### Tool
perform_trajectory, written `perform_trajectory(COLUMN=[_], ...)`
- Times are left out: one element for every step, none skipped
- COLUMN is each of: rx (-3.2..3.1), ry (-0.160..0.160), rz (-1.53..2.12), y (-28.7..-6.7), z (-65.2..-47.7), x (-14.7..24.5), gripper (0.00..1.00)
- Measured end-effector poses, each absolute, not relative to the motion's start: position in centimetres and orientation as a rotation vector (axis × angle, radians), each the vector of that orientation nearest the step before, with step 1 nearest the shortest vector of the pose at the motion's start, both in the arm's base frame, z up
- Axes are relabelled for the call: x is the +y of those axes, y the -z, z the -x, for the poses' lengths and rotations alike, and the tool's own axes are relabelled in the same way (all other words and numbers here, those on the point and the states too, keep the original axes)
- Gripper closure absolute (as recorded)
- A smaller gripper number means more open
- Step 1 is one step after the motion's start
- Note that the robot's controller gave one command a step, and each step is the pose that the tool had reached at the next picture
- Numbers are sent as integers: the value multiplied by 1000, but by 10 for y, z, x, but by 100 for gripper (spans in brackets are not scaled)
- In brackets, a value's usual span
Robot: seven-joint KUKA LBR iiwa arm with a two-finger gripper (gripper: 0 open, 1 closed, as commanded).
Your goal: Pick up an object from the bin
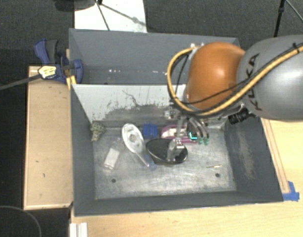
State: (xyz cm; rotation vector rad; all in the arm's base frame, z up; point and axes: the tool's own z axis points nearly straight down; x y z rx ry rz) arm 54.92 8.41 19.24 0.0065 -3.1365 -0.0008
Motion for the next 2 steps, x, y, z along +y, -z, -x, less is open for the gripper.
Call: perform_trajectory(rx=[-3152, -3130], ry=[5, 11], rz=[74, 383], y=[-84, -76], z=[-548, -549], x=[44, 57], gripper=[0, 0])
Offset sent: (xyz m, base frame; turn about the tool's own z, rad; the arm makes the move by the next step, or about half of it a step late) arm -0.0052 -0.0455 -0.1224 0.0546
